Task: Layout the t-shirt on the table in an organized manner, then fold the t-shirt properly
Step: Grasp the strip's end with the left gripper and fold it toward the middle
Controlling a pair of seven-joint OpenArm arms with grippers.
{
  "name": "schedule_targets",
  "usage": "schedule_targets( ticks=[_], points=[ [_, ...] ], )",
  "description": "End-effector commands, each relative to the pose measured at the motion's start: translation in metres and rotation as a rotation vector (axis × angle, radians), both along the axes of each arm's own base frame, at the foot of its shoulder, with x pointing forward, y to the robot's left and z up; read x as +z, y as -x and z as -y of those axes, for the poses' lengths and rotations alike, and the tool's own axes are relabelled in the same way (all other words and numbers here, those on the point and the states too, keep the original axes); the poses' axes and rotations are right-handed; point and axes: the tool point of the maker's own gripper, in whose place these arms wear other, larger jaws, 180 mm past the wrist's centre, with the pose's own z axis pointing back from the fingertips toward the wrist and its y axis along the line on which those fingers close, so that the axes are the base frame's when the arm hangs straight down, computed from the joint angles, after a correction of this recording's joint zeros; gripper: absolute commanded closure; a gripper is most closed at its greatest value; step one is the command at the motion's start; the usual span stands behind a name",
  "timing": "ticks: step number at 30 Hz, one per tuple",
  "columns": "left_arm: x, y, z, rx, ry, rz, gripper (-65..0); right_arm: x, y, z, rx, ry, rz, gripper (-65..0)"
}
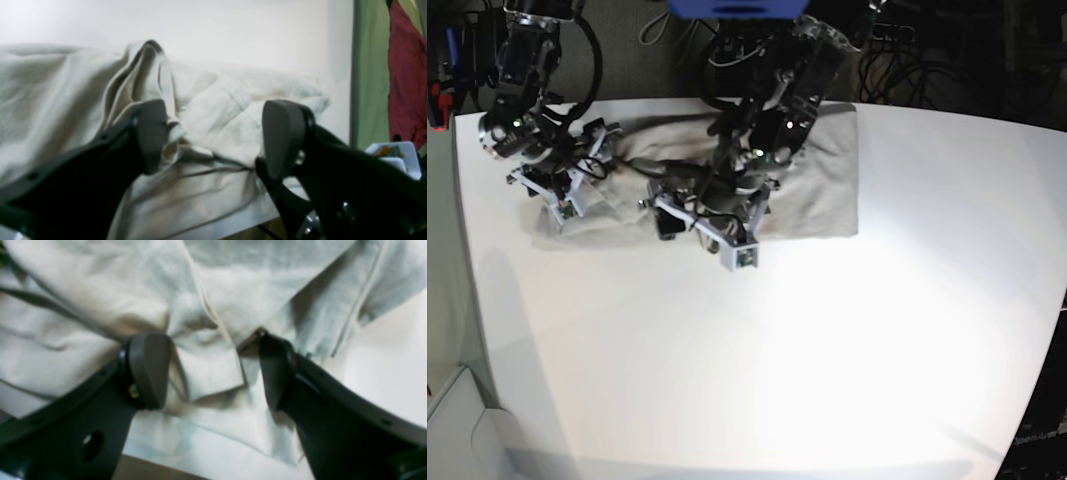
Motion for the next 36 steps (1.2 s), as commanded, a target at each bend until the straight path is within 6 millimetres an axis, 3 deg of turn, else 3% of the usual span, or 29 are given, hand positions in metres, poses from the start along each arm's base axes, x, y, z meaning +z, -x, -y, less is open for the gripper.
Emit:
schedule_targets(
  ticks=[1,3,5,9,12,14,19,25,27,30,34,36],
  points=[
    [0.016,-0.005,0.008,-0.001,0.034,0.038,-44.4,-0.006,0.009,0.007,0.003,0.047,-0.053,-43.5],
    [0.026,-0.01,0.003,0.022,0.048,0.062,-44.3,-0.006,0.009,0.007,0.003,0.046,-0.05,-43.5],
    [0.034,-0.02,-0.023,0.079,0.041,0.096,-41.4,-0.006,0.009,0.007,0.003,0.044,-0.05,-43.5],
    [0.05,-0.033,-0.057,0.162,0.045,0.14,-22.4,-0.006,0.009,0.006,0.003,0.041,-0.05,-43.5],
    [0.034,-0.022,-0.078,0.153,-0.003,0.082,-9.4,-0.006,0.009,0.006,0.003,0.041,-0.05,-43.5],
    [0.022,-0.014,-0.079,0.126,-0.015,0.015,-4.5,-0.006,0.009,0.008,0.003,0.046,-0.05,-43.5],
    [-0.014,0.013,-0.094,0.135,-0.027,-0.177,0.0,-0.012,0.006,0.008,-0.003,0.035,-0.065,-43.5],
    [-0.029,0.022,-0.114,0.163,-0.06,-0.219,0.0,-0.021,0.01,0.011,-0.006,0.031,-0.097,-43.5],
    [-0.031,0.024,-0.112,0.143,-0.068,-0.224,0.0,-0.021,0.01,0.011,-0.006,0.031,-0.097,-43.5],
    [-0.046,0.038,-0.091,0.054,-0.078,-0.304,0.0,-0.02,0.01,0.012,-0.006,0.033,-0.096,-43.5],
    [-0.062,0.058,-0.041,-0.149,-0.079,-0.442,0.0,-0.019,0.009,0.012,-0.006,0.034,-0.093,-43.5],
    [-0.056,0.065,-0.012,-0.272,-0.061,-0.431,0.0,-0.019,0.009,0.012,-0.006,0.035,-0.092,-43.5]
  ],
)
